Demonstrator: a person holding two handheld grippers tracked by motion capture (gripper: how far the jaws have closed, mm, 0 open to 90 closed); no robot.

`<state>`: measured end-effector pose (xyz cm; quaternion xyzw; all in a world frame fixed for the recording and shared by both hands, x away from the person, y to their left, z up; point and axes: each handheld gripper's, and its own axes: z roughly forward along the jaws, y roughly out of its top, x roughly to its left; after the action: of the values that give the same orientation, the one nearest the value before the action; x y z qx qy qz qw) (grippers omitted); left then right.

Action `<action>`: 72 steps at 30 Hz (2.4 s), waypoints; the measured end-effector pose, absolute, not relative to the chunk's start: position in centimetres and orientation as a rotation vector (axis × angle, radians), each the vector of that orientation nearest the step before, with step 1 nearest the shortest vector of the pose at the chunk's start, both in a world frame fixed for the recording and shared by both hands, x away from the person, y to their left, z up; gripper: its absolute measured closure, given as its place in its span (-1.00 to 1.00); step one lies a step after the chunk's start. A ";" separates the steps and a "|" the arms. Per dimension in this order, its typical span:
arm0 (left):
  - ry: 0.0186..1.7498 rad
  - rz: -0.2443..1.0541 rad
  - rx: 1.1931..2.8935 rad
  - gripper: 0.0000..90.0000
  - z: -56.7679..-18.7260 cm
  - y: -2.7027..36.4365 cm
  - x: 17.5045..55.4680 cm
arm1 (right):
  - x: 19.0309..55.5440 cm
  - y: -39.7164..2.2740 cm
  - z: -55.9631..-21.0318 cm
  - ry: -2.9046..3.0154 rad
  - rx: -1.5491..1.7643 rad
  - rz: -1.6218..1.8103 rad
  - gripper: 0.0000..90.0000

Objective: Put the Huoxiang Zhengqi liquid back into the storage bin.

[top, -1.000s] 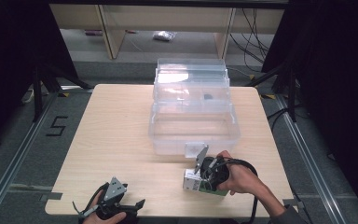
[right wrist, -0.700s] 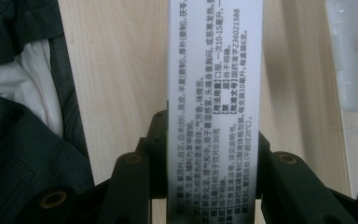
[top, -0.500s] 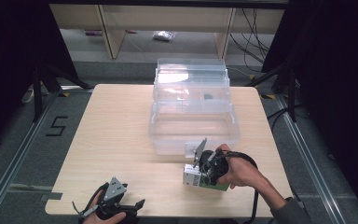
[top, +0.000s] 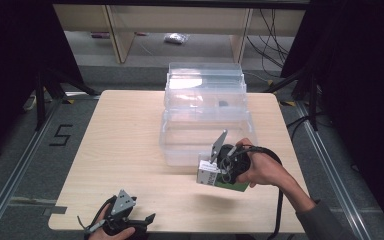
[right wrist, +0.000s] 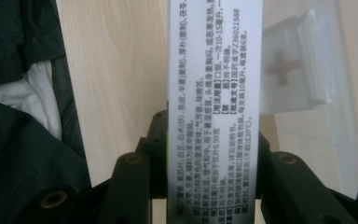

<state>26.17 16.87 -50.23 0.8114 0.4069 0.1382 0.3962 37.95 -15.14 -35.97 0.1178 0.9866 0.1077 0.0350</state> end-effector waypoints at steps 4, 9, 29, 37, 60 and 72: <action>1.018 0.353 2.063 -0.67 -50.2 16.9 26.2 | 38.5 -15.4 -34.9 3.017 0.377 0.372 0.44; 1.034 0.347 2.065 -0.67 -50.2 16.9 26.2 | 39.5 -15.6 -34.0 3.009 0.361 0.385 0.44; 1.037 0.358 2.058 -0.67 -50.2 16.9 26.2 | 42.2 -15.7 -30.8 3.012 0.380 0.435 0.45; 1.037 0.342 2.053 -0.67 -50.2 16.7 26.1 | 43.8 -15.9 -29.6 3.002 0.386 0.430 0.44; 1.034 0.334 2.061 -0.67 -50.2 16.9 26.1 | 50.2 -17.3 -31.6 2.988 0.342 0.382 0.44; 1.041 0.333 2.050 -0.67 -50.3 16.8 26.1 | 52.2 -17.9 -34.2 3.003 0.368 0.312 0.44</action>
<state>26.08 16.84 -50.33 0.8095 0.4113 0.1314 0.3978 52.21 -17.92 -34.18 0.1210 0.9861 0.1025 0.0498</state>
